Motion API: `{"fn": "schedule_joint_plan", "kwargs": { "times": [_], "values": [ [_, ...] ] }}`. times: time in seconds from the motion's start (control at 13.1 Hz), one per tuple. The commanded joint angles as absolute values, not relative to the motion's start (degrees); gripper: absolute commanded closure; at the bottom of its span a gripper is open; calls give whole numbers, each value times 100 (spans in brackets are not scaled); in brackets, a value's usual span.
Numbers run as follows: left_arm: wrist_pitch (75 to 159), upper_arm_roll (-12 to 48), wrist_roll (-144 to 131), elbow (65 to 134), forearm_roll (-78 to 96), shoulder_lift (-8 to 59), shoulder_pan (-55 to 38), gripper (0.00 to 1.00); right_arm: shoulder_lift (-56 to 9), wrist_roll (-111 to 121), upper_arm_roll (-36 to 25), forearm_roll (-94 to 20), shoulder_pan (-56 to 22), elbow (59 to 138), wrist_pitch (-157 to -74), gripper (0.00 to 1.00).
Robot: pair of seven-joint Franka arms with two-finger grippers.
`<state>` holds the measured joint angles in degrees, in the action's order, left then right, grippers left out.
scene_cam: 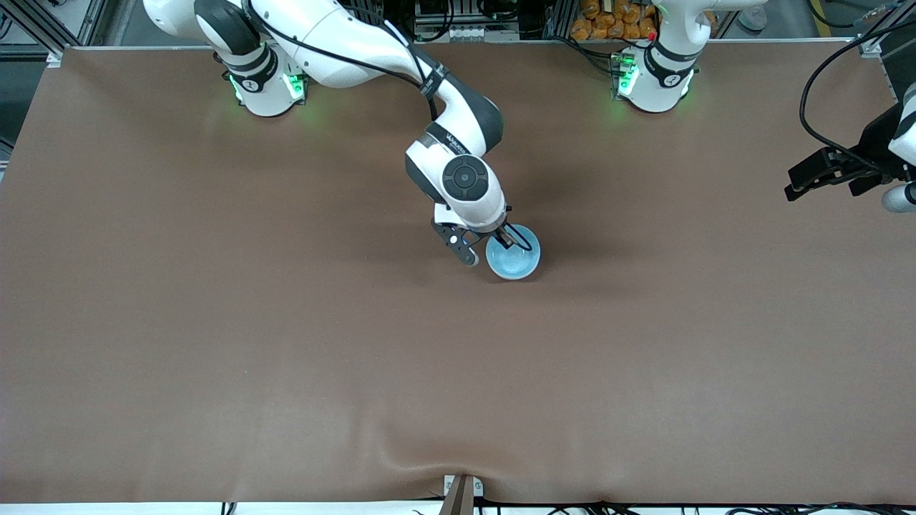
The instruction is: Stack pink and blue bowls on white bowl
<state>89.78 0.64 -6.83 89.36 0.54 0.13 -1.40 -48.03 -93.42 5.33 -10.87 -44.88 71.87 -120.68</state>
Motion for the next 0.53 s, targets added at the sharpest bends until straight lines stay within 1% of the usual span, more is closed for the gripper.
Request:
{"fn": "schedule_joint_plan", "kwargs": {
  "times": [0.0, 0.08, 0.15, 0.23, 0.31, 0.38, 0.46],
  "values": [
    [8956, 79, -606, 9026, 17, -97, -123, 0, -5062, -9466, 457, -941, -4588, 7093, -12137, 100],
    [8965, 79, -606, 9026, 26, -88, -123, 0, -5071, -9466, 457, -932, -4579, 7101, -12251, 100],
    [8965, 79, -606, 9026, 26, -88, -123, 0, -5071, -9448, 457, -949, -4536, 7093, -12261, 73],
    [8965, 70, -606, 9026, 26, -97, -123, 0, -5063, -9440, 457, -949, -4492, 7093, -12252, 34],
    [8965, 70, -606, 9026, 26, -79, -123, 0, -5054, -9431, 457, -941, -4483, 7084, -12226, 3],
    [8965, 70, -606, 9026, 26, -70, -123, 0, -5019, -9387, 440, -897, -4491, 7067, -12199, 0],
    [8974, 70, -606, 9026, 26, -62, -123, 0, -4966, -9378, 439, -888, -4474, 7049, -12138, 0]
  ]
}}
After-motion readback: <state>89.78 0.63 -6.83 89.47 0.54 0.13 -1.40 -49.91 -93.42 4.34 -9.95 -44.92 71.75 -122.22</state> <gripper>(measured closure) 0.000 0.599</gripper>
